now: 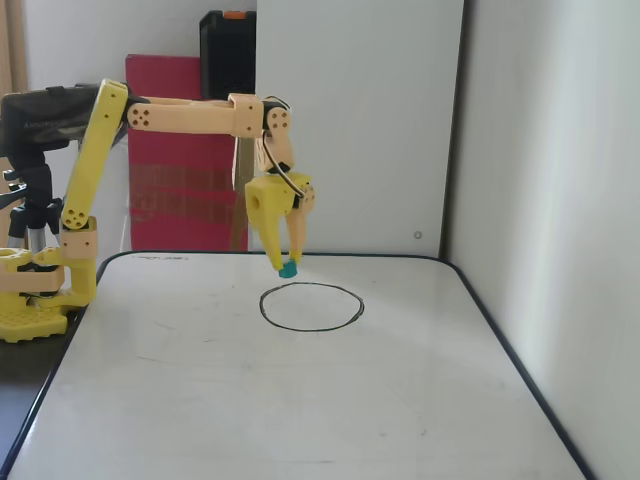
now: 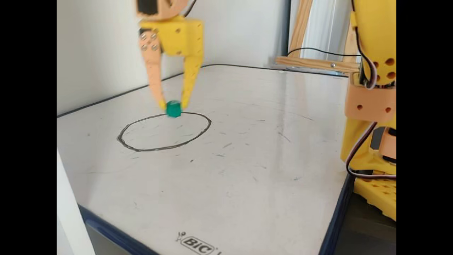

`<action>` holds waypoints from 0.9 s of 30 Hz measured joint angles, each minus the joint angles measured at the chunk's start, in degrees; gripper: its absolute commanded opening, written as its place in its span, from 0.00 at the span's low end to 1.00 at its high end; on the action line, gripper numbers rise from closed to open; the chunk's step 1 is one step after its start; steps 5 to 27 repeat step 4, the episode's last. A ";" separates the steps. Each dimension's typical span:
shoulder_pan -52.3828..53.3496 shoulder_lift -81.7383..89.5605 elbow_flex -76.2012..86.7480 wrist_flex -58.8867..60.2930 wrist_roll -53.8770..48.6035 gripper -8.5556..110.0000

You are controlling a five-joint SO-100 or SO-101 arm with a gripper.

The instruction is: Grasp a green cube and put it in the black circle

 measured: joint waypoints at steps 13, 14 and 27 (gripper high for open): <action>0.00 -3.25 -0.62 -1.58 0.97 0.07; 0.00 -3.25 -0.62 -1.58 0.97 0.07; 0.00 -3.25 -0.62 -1.58 0.97 0.07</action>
